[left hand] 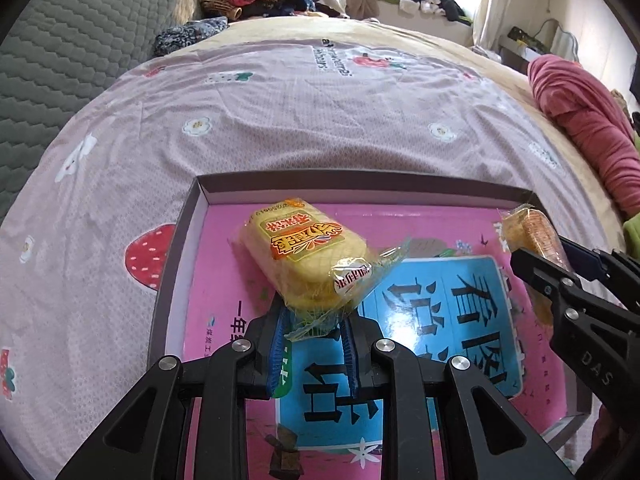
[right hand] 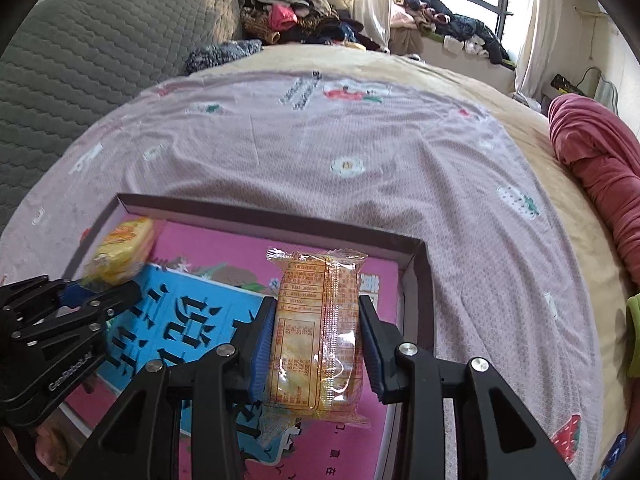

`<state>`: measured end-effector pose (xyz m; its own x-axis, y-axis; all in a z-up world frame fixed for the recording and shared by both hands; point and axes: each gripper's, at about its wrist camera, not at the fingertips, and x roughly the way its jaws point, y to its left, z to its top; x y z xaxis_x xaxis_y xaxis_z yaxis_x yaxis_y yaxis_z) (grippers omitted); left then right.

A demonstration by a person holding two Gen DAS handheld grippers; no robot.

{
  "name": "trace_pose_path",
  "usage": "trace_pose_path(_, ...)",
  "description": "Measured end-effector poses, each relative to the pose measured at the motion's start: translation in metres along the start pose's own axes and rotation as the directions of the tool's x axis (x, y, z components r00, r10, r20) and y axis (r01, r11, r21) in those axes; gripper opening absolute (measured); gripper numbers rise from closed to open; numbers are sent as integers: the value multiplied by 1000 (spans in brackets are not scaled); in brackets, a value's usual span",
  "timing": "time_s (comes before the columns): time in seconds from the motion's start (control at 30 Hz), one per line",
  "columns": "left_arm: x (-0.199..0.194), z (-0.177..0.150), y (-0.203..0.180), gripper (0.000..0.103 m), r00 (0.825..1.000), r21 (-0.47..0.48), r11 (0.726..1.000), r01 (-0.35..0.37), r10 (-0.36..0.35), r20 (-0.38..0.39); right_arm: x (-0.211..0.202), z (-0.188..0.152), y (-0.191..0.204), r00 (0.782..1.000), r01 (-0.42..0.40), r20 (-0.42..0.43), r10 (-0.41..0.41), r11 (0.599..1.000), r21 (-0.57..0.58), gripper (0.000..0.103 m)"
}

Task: Organize objects
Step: 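Carry the yellow cake and wafer pack with both grippers over the tray, then open both grippers to drop the cake and wafer pack onto the book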

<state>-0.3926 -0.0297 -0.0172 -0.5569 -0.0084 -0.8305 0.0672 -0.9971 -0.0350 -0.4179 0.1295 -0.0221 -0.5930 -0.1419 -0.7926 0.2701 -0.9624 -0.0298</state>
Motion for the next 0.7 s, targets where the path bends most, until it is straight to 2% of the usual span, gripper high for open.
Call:
trace_pose_path(0.33,10,-4,0,26,1000,-2,1000,2,-2,-26,23,-4,-7,996,-4,-88,4,1000,8,40)
trace_pose_path(0.53,9,-5,1,27,999,-1,1000,-1,1,-33,25,-4,-9,996,-21,-88,24,999,28,41)
trace_pose_path(0.6,8,-6,1,32,999,6,1000,-8,8,-37,21,-4,-11,997,-26,-73,29,999,41,52)
trace_pose_path(0.67,7,-7,1,45,999,5,1000,-4,4,-34,16,-3,-13,998,-37,-54,40,998,50,59)
trace_pose_path(0.7,6,-7,0,47,999,6,1000,-3,3,-33,13,-3,-13,998,-41,-46,44,998,53,60)
